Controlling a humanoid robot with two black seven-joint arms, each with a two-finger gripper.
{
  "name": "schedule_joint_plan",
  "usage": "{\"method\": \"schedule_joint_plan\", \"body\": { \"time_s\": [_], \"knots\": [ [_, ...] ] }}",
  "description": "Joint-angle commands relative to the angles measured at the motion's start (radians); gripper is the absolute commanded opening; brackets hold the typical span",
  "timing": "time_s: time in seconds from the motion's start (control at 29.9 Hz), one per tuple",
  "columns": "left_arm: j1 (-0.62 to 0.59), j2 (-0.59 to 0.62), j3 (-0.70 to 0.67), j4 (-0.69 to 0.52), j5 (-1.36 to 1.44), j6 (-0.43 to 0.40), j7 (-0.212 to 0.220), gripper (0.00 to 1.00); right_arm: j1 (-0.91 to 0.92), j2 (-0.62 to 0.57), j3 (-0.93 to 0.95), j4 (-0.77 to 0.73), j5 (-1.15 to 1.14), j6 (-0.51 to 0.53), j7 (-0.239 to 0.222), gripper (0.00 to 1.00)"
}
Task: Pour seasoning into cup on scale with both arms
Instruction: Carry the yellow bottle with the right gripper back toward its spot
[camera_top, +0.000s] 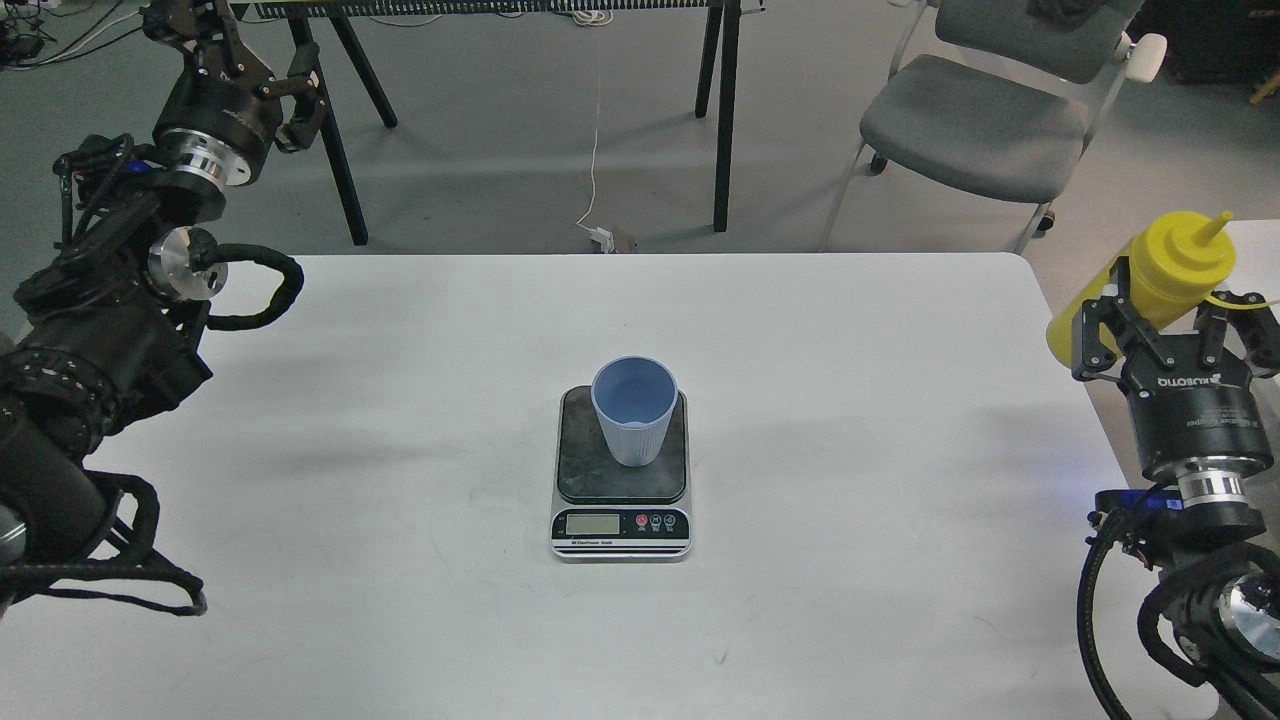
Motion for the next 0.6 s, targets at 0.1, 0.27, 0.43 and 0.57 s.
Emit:
{"method": "schedule_joint_plan", "body": {
  "time_s": [0.1,0.27,0.43,0.57],
  "knots": [
    [-0.001,0.001,0.0,0.0,0.0,0.0,0.0,0.96,-0.033,0.071,0.001,-0.011,-0.012,0.0,0.0,0.11],
    [-0.005,0.003,0.0,0.0,0.002,0.0,0.0,0.96,-0.073,0.123,0.004,-0.021,-0.026,0.0,0.0,0.11],
    [-0.005,0.009,0.0,0.0,0.002,0.0,0.0,0.96,-0.083,0.142,0.004,-0.031,-0.029,0.0,0.0,0.11],
    [-0.005,0.009,0.0,0.0,0.002,0.0,0.0,0.96,-0.097,0.145,-0.007,-0.048,-0.041,0.0,0.0,0.11]
  ]
}}
